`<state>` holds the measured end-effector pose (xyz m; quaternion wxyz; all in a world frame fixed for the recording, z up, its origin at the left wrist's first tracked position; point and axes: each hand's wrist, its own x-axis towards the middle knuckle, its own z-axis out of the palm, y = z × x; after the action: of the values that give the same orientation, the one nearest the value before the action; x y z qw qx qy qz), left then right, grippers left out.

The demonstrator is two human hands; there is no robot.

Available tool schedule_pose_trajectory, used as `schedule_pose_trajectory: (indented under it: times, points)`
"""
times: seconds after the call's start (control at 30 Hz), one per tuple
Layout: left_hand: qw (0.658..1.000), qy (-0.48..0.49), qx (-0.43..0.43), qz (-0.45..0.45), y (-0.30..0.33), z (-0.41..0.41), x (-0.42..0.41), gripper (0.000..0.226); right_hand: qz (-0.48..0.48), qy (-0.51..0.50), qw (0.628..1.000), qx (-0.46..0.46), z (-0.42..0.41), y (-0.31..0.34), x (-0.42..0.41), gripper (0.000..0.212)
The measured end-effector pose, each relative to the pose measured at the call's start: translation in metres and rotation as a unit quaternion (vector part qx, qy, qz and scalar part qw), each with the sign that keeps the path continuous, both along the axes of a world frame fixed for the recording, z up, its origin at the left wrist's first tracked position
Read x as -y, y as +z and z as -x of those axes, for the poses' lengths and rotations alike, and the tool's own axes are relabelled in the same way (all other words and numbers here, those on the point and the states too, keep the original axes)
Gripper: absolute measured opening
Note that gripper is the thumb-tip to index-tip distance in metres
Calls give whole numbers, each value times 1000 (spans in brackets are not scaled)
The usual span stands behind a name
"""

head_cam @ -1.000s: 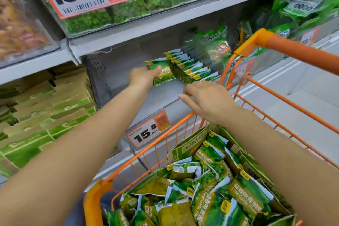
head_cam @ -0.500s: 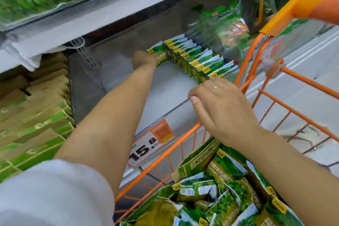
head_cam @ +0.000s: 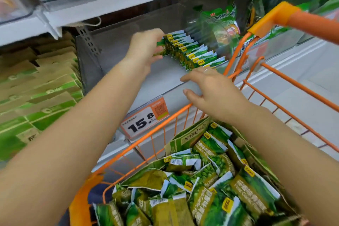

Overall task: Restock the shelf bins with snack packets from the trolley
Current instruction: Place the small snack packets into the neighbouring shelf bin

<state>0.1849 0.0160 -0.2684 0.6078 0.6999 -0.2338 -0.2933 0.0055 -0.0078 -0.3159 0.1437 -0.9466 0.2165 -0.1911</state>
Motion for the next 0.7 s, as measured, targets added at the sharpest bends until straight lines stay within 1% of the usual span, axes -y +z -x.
schedule_pose_trajectory:
  times: [0.03, 0.07, 0.13, 0.17, 0.2, 0.23, 0.3, 0.33, 0.4, 0.47, 0.53, 0.57, 0.63, 0.67, 0.7]
  points:
    - [998, -44, 54, 3, 8, 17, -23, 13, 11, 16, 1000, 1, 3, 7, -5, 30]
    - [990, -83, 110, 2, 14, 34, -46, 13, 35, 33, 999, 22, 8, 13, -12, 28]
    - [960, -151, 233, -32, 6, 54, -87, 16, 88, 52, 994, 43, 20, 24, -28, 27]
    - [938, -173, 291, -67, -4, 58, -104, 21, 100, 54, 993, 21, 27, 27, -37, 28]
    - [915, -182, 345, -102, -14, 61, -120, 27, 106, 49, 993, -28, 32, 28, -45, 28]
    - [892, -175, 397, -128, -25, 61, -133, 34, 106, 33, 988, -105, 38, 26, -50, 29]
    - [857, -146, 473, -140, -42, 60, -148, 39, 93, -22, 965, -244, 46, 17, -53, 32]
    - [852, -136, 489, -130, -46, 59, -152, 38, 82, -49, 953, -288, 48, 12, -53, 32]
    - [862, -128, 481, -96, -50, 54, -153, 33, 58, -71, 943, -321, 51, 3, -55, 29]
    - [874, -115, 467, -67, -52, 49, -152, 24, -4, -52, 951, -306, 48, -5, -58, 24]
    - [871, -116, 474, -61, -52, 48, -152, 21, -52, -7, 957, -287, 41, -10, -64, 28]
    - [867, -121, 479, -62, -52, 48, -153, 21, -45, 16, 955, -293, 37, -12, -69, 30]
    - [864, -128, 483, -61, -51, 50, -155, 20, 17, 49, 939, -341, 30, -21, -77, 30]
    - [864, -129, 483, -57, -51, 51, -155, 20, 42, 58, 930, -360, 28, -26, -80, 25]
    - [867, -127, 479, -53, -50, 50, -155, 20, 47, 66, 928, -365, 27, -29, -82, 17]
